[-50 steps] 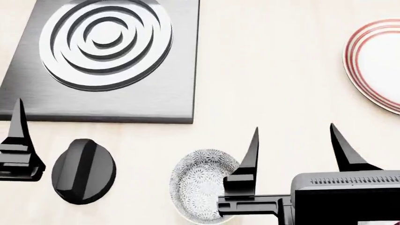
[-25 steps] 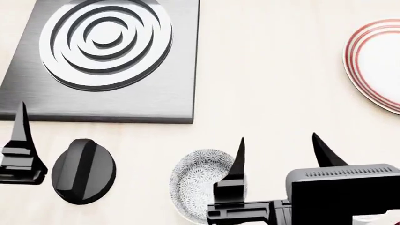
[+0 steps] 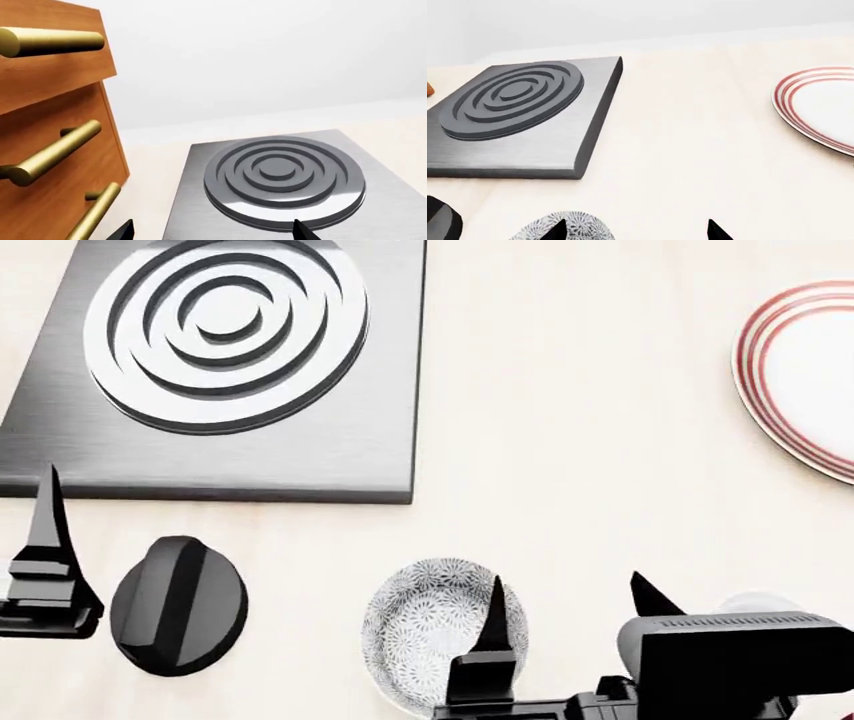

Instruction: Pick the akita bowl next to the ramekin and place it on the plate.

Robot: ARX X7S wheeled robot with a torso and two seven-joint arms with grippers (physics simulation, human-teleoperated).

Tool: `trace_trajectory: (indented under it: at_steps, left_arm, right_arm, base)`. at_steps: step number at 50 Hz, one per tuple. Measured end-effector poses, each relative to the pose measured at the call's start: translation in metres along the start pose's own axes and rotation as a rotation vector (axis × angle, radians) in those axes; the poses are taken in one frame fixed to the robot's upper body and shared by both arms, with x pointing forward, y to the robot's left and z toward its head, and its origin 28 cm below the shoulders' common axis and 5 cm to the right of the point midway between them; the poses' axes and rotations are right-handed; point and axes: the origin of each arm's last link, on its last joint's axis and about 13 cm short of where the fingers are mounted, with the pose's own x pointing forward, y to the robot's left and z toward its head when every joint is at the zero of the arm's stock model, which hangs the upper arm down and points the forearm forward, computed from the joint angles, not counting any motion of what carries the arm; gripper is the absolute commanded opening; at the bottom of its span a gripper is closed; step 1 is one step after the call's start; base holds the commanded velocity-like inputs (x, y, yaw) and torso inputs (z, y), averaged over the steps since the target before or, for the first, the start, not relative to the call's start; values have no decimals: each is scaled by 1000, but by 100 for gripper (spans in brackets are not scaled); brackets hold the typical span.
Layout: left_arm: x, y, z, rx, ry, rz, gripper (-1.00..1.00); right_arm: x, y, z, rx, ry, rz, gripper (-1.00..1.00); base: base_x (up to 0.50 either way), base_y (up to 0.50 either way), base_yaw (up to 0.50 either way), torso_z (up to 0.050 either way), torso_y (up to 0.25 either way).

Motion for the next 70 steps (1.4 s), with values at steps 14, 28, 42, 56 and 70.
trace_trajectory:
  at_steps: [14, 28, 42, 56, 70]
  left_arm:
    - [0, 0, -2, 1, 6, 3, 100]
    - [1, 0, -2, 1, 8, 2, 100]
    - [1, 0, -4, 3, 11, 4, 100]
    - [0, 0, -5, 6, 16, 5, 100]
    - [-1, 0, -7, 8, 21, 5, 100]
  right_arm:
    - [5, 0, -7, 55, 43, 25, 100]
    - [10, 1, -14, 97, 87, 37, 100]
    - [12, 1, -22, 127, 126, 47, 100]
    - [15, -1, -29, 159, 158, 54, 100]
    - [18, -2, -34, 200, 184, 61, 100]
  base:
    - [0, 0, 0, 0, 0]
    - [0, 0, 0, 0, 0]
    - [0, 0, 0, 0, 0]
    - [0, 0, 0, 0, 0]
    - [0, 0, 0, 0, 0]
